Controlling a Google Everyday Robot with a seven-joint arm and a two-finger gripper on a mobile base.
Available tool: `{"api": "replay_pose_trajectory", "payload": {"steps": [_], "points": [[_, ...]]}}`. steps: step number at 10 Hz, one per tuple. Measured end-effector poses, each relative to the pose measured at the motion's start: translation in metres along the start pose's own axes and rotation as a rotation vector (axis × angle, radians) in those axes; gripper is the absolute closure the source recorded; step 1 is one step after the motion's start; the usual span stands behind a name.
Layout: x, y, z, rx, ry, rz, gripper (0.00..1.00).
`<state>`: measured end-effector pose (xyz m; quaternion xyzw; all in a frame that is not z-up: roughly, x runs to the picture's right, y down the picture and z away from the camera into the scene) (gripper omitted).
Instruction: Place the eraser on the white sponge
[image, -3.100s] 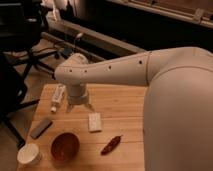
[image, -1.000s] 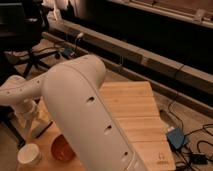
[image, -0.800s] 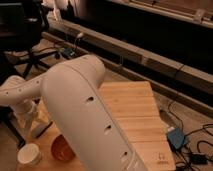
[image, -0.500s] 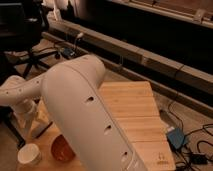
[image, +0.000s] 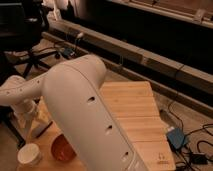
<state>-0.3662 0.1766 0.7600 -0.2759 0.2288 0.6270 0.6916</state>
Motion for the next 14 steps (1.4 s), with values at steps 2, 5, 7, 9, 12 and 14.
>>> {"api": "replay_pose_trajectory", "payload": {"steps": [2,5,7,9,12,14], "points": [[-0.015,-0.010,-0.007,-0.027,-0.021,-0.019,0.26],[-0.023,-0.019,-0.008,-0.066,0.014,-0.032,0.26],[-0.024,-0.016,0.000,-0.096,0.064,-0.043,0.26],[-0.029,-0.012,0.012,-0.116,0.103,-0.058,0.26],[-0.040,-0.011,0.033,-0.100,0.126,-0.045,0.26],[-0.044,-0.010,0.047,-0.082,0.141,-0.025,0.26]]}}
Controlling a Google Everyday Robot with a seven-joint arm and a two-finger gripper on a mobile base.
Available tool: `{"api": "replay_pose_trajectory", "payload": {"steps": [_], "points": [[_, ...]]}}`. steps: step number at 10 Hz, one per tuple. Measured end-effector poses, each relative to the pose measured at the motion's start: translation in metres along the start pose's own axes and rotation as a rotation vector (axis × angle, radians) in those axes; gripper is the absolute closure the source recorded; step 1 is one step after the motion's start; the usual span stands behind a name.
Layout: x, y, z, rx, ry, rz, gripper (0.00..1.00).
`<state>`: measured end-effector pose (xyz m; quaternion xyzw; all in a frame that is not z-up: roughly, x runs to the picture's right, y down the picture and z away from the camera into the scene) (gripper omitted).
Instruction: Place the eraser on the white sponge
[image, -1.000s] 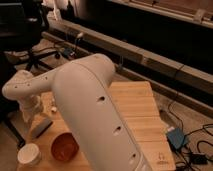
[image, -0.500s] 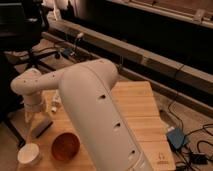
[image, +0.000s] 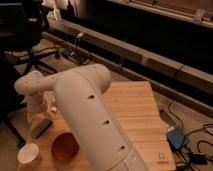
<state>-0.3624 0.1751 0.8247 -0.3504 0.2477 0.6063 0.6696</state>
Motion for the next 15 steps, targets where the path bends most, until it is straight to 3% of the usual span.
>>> {"api": "replay_pose_trajectory", "payload": {"steps": [6,10,13,15], "points": [[-0.005,-0.017,0.026,0.021,0.046,0.069,0.29],[-0.004,-0.014,0.030,0.014,0.065,0.066,0.68],[-0.003,-0.006,0.033,0.037,0.073,0.050,0.97],[-0.010,-0.005,0.025,0.055,0.039,0.052,1.00]]}}
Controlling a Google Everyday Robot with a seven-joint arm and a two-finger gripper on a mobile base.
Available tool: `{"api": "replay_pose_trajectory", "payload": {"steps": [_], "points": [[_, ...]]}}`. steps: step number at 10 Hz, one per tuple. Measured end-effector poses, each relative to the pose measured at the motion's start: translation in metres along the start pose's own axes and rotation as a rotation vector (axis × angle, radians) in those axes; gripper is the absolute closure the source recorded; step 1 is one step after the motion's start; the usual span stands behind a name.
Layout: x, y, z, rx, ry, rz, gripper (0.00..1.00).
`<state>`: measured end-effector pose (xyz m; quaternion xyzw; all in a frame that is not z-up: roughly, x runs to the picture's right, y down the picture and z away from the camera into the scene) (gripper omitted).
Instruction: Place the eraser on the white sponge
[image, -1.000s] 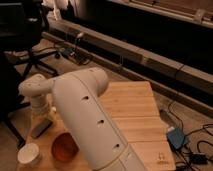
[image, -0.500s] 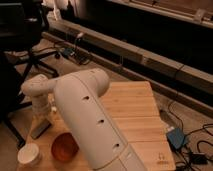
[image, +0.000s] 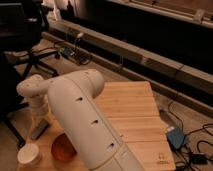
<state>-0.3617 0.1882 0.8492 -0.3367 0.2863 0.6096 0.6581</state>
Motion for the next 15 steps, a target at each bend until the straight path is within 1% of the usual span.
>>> {"api": "replay_pose_trajectory", "payload": {"steps": [1,2,4,5,7,8,11,12,13,14,15], "points": [[-0.003,-0.001,-0.005,0.006,-0.017,0.004,1.00],[-0.009,-0.008,-0.014,0.016,-0.045,0.017,1.00],[-0.012,-0.019,-0.021,0.024,-0.065,0.033,1.00],[-0.014,-0.029,-0.023,0.028,-0.072,0.044,1.00],[-0.015,-0.048,-0.024,0.033,-0.073,0.059,1.00],[-0.014,-0.055,-0.027,0.028,-0.073,0.054,1.00],[-0.018,-0.086,-0.050,-0.004,-0.091,0.052,1.00],[-0.020,-0.108,-0.063,-0.016,-0.105,0.064,1.00],[-0.021,-0.112,-0.065,-0.017,-0.107,0.066,1.00],[-0.021,-0.134,-0.071,-0.017,-0.113,0.084,1.00],[-0.020,-0.153,-0.073,-0.016,-0.114,0.100,1.00]]}}
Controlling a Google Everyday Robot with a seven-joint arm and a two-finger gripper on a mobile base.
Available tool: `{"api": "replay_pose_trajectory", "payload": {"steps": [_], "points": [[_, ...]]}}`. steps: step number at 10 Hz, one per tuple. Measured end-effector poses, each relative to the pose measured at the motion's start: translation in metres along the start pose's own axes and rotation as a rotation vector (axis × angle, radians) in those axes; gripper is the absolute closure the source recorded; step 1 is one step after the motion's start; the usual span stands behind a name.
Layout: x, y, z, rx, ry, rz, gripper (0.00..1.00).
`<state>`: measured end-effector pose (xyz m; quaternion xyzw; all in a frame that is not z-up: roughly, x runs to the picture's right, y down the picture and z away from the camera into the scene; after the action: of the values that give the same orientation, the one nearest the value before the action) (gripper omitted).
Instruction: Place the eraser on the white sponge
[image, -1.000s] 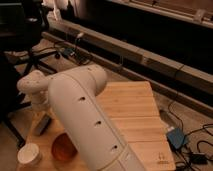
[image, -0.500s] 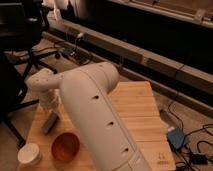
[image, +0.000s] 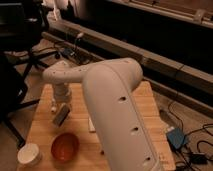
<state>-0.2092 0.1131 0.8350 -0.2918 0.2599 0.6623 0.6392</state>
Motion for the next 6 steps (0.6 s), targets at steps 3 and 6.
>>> {"api": "replay_pose_trajectory", "payload": {"steps": [3,6], "points": [[0.000,-0.048,0.001,0.006,-0.011,0.036,1.00],[0.003,-0.089,-0.001,0.005,-0.035,0.060,1.00]]}}
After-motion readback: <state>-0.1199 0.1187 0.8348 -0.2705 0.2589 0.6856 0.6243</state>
